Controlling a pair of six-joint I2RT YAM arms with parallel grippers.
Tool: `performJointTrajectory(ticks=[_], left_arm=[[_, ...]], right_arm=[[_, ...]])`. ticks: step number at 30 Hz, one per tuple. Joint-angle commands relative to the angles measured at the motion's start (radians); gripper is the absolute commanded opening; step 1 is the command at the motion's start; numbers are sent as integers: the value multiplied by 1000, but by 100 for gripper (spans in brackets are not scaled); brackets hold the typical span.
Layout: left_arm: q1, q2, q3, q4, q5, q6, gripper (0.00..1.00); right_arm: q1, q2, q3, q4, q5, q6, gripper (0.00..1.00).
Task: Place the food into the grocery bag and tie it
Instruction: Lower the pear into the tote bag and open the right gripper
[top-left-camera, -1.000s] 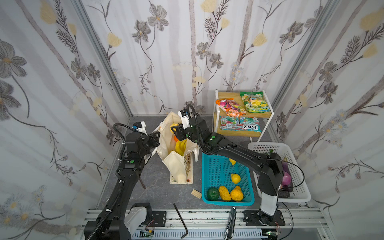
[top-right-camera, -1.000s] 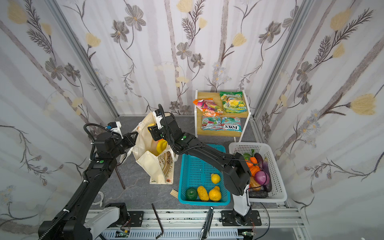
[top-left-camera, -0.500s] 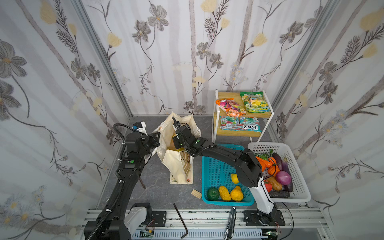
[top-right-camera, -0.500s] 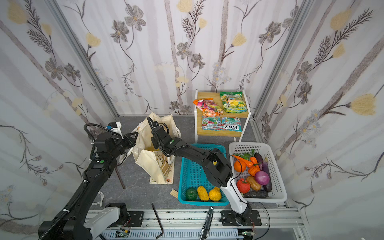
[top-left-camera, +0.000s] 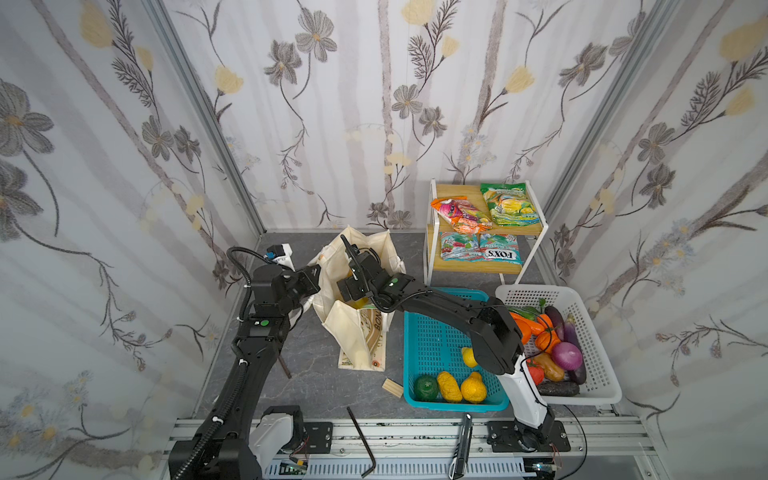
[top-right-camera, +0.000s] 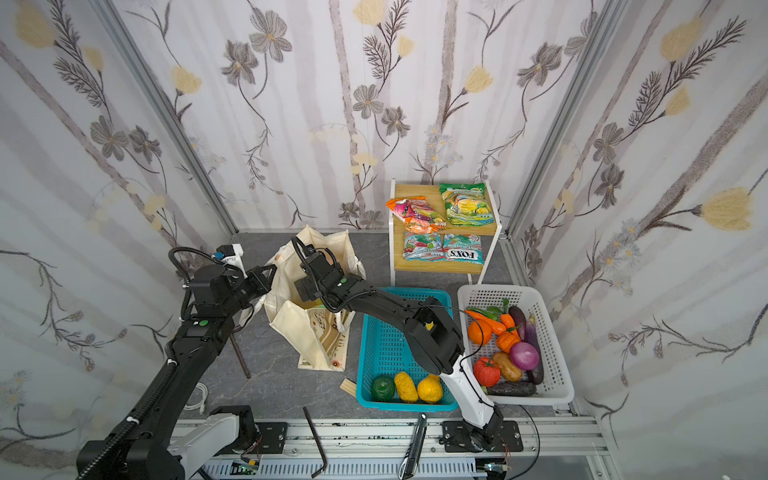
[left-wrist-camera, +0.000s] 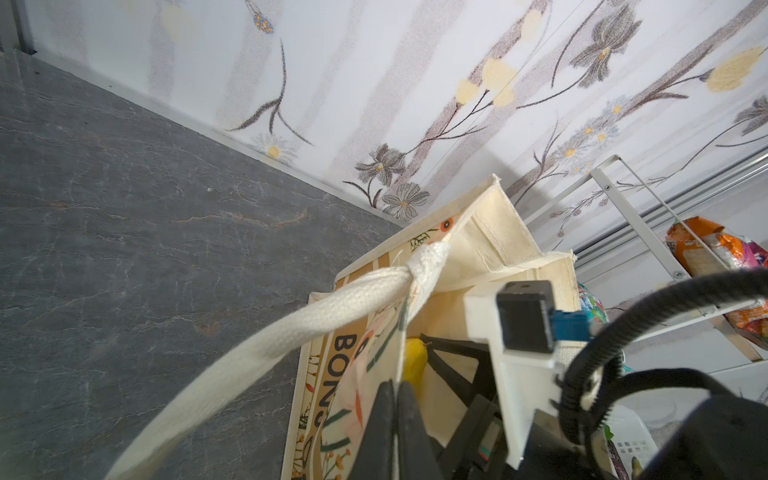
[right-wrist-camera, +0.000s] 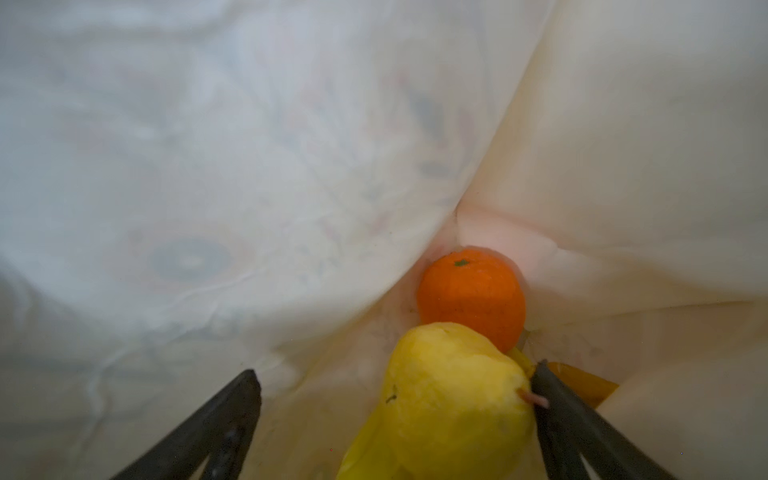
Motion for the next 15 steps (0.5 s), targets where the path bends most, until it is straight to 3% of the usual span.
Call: performJointTrajectory(ticks=[1,3,6,10,12,15], left_arm=[[1,-2,1,18,-6,7,0],[0,-2,1,18,-6,7,0],[1,-1,1,18,-4,7,0],[-1,-1,1,18,-1,6,0],[0,-1,1,17,-1,5,0],[1,-1,1,17,1,7,0]], right_arm=[[12,-81,8,25,31,7,100],[32,-129,7,37,123,7,100],[84,-193,8,79,360,-18,100],[175,-240,-21,193,680,-217,100],[196,-258,-50,231,698,-286,100],[193,-307,-86,184,567,-208,100]])
